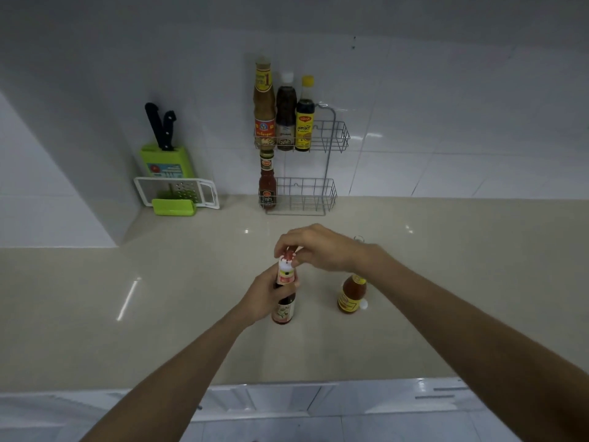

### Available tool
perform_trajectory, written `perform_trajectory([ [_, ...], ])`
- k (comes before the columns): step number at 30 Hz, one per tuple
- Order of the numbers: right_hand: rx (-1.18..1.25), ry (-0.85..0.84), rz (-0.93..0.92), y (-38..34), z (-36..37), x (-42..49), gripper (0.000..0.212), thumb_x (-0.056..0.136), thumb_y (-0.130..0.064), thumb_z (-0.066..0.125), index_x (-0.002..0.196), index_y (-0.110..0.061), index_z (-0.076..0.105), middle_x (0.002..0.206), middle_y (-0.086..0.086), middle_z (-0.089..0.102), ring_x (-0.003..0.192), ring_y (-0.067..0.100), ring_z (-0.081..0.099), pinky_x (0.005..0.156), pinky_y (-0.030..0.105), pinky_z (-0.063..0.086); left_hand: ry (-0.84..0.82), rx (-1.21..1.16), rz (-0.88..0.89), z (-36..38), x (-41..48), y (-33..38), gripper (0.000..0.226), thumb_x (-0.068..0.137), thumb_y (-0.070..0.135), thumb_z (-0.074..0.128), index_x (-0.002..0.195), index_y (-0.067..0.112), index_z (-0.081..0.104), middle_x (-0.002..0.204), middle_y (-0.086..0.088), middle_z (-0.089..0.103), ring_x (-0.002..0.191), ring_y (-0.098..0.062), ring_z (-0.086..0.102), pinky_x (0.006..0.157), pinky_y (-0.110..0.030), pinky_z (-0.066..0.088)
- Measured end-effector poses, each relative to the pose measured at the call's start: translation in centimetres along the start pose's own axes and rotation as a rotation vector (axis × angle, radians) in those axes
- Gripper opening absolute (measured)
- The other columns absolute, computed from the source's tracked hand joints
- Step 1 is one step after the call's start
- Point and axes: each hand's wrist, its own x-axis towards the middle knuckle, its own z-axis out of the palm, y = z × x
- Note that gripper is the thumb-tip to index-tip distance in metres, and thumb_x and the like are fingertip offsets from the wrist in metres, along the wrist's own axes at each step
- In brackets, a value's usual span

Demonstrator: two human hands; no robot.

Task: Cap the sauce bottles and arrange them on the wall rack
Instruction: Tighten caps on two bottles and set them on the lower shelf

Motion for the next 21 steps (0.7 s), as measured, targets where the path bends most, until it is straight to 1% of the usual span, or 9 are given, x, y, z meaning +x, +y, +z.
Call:
perform_trajectory([
  [3, -0.069, -0.028, -0.057, -1.2, -2.9, 0.2, 0.025, 0.086, -0.012, 0.067, 0.11, -0.014, 0.062, 0.104, -0.002, 0.064, 0.094, 0.008, 0.057, 0.081, 0.023, 0.048, -0.033, -0.058, 0.042, -0.9, 0.0, 1.4, 0.019, 0.084, 0.021, 0.064, 0.09, 0.007, 0.053, 0.081, -0.003, 0.058, 0.079, -0.017, 0.057, 0.075, -0.032, 0.046],
  [5, -0.155, -0.016, -0.053, -1.8, -3.5, 0.5, 0.023, 0.089, -0.022, 0.065, 0.11, -0.015, 0.06, 0.097, -0.004, 0.058, 0.089, 0.012, 0.054, 0.078, 0.028, 0.048, 0.009, -0.086, 0.063, -1.0, -0.1, 2.3, 0.017, 0.081, 0.023, 0.064, 0.088, 0.011, 0.054, 0.082, -0.007, 0.059, 0.081, -0.022, 0.058, 0.077, -0.035, 0.047],
  [8, -0.276, -0.03, -0.048, -2.7, -3.3, 1.0, 0.021, 0.092, -0.029, 0.058, 0.108, -0.015, 0.053, 0.092, -0.003, 0.051, 0.086, 0.018, 0.05, 0.076, 0.036, 0.046, 0.052, -0.093, 0.065, -1.3, -0.3, 2.9, 0.009, 0.079, 0.022, 0.063, 0.084, 0.019, 0.055, 0.08, -0.005, 0.059, 0.08, -0.022, 0.058, 0.077, -0.038, 0.047],
  [10, -0.334, -0.054, -0.061, -3.1, -3.4, 1.2, 0.019, 0.094, -0.03, 0.055, 0.106, -0.016, 0.051, 0.091, -0.002, 0.05, 0.085, 0.02, 0.05, 0.073, 0.036, 0.044, 0.024, -0.079, 0.066, -1.6, -0.5, 3.1, 0.011, 0.079, 0.022, 0.063, 0.083, 0.017, 0.054, 0.079, -0.006, 0.058, 0.08, -0.023, 0.057, 0.077, -0.038, 0.046],
  [13, -0.334, -0.051, -0.114, -3.4, -3.8, 1.3, 0.017, 0.094, -0.028, 0.055, 0.105, -0.017, 0.05, 0.091, -0.001, 0.054, 0.085, 0.019, 0.051, 0.073, 0.036, 0.045, 0.003, -0.064, 0.073, -2.2, -0.8, 3.7, 0.019, 0.078, 0.025, 0.063, 0.086, 0.01, 0.054, 0.081, -0.008, 0.058, 0.078, -0.022, 0.056, 0.075, -0.036, 0.047],
  [15, -0.306, -0.063, -0.142, -3.5, -3.9, 1.4, 0.015, 0.094, -0.026, 0.056, 0.105, -0.019, 0.048, 0.091, -0.001, 0.055, 0.086, 0.02, 0.052, 0.074, 0.038, 0.047, -0.023, -0.062, 0.081, -2.5, -0.9, 4.1, 0.023, 0.079, 0.021, 0.061, 0.089, 0.002, 0.051, 0.082, -0.01, 0.056, 0.077, -0.021, 0.054, 0.074, -0.033, 0.046],
  [16, -0.311, -0.072, -0.144, -3.7, -4.0, 1.4, 0.016, 0.094, -0.027, 0.055, 0.105, -0.019, 0.047, 0.092, 0.0, 0.055, 0.085, 0.02, 0.052, 0.073, 0.038, 0.048, -0.035, -0.06, 0.085, -2.6, -0.9, 4.3, 0.021, 0.081, 0.018, 0.06, 0.089, 0.001, 0.051, 0.082, -0.011, 0.055, 0.077, -0.02, 0.053, 0.073, -0.031, 0.046],
  [19, -0.486, -0.101, -0.126, -4.2, -4.4, 1.5, 0.022, 0.099, -0.036, 0.044, 0.107, -0.015, 0.041, 0.088, 0.007, 0.055, 0.078, 0.025, 0.053, 0.064, 0.04, 0.048, -0.024, -0.097, 0.081, -2.5, -0.8, 4.8, 0.01, 0.081, 0.013, 0.057, 0.086, 0.007, 0.051, 0.08, -0.008, 0.056, 0.08, -0.021, 0.055, 0.077, -0.033, 0.046],
  [21, -0.666, -0.043, -0.225, -3.8, -4.1, 1.5, 0.03, 0.1, -0.043, 0.033, 0.104, -0.015, 0.039, 0.078, 0.005, 0.053, 0.071, 0.024, 0.052, 0.053, 0.038, 0.043, -0.031, -0.107, 0.081, -2.3, -0.8, 5.1, 0.009, 0.081, 0.014, 0.058, 0.085, 0.008, 0.052, 0.079, -0.006, 0.057, 0.08, -0.021, 0.055, 0.077, -0.032, 0.046],
])
